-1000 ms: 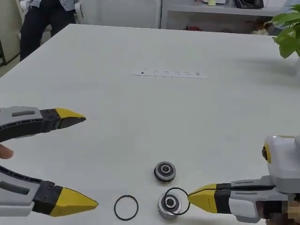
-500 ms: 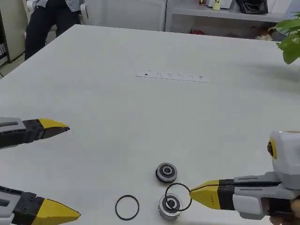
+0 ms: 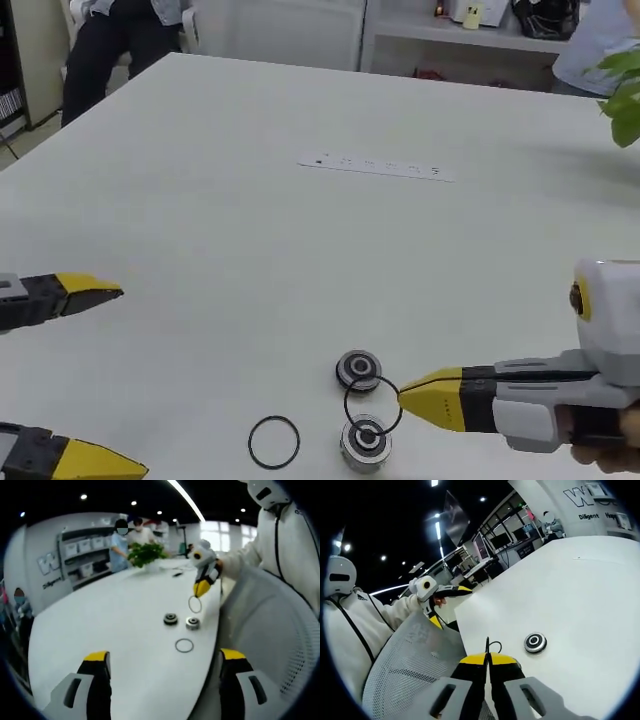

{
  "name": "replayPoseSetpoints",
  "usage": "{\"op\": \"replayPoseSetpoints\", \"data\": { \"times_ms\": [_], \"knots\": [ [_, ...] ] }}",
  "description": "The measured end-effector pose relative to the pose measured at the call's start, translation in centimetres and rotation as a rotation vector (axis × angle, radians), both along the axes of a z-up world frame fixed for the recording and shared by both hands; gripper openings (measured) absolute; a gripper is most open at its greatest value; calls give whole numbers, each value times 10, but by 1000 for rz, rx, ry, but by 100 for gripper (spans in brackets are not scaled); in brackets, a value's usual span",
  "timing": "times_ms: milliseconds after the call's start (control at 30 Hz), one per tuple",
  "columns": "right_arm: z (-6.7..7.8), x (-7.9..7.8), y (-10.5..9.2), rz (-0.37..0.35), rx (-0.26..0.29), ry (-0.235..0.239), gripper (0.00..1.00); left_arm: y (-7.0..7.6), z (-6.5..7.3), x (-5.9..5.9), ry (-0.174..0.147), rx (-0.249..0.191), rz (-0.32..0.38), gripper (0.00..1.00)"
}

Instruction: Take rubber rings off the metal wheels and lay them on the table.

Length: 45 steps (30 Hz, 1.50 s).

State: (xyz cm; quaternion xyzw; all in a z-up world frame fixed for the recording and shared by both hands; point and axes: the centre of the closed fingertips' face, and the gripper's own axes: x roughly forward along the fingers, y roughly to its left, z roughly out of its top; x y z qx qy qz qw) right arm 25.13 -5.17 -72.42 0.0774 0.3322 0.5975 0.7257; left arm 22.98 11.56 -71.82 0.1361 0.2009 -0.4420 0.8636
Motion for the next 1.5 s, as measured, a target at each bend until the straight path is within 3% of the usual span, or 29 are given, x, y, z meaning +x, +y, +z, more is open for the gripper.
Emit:
{"op": "replayPoseSetpoints", "data": {
  "times_ms": [367,733,1100,1500],
  "knots": [
    [9,2,14,40,8,-17,0,6,-4,-4,12,-10,31,90],
    [7,0,29,84,1,-24,0,5,-4,-5,14,-21,42,90],
    [-6,-4,44,141,-29,-19,0,5,-3,-6,12,-28,48,89],
    [-21,-5,48,175,-62,-2,0,9,-3,-8,22,-56,77,89]
  ]
}}
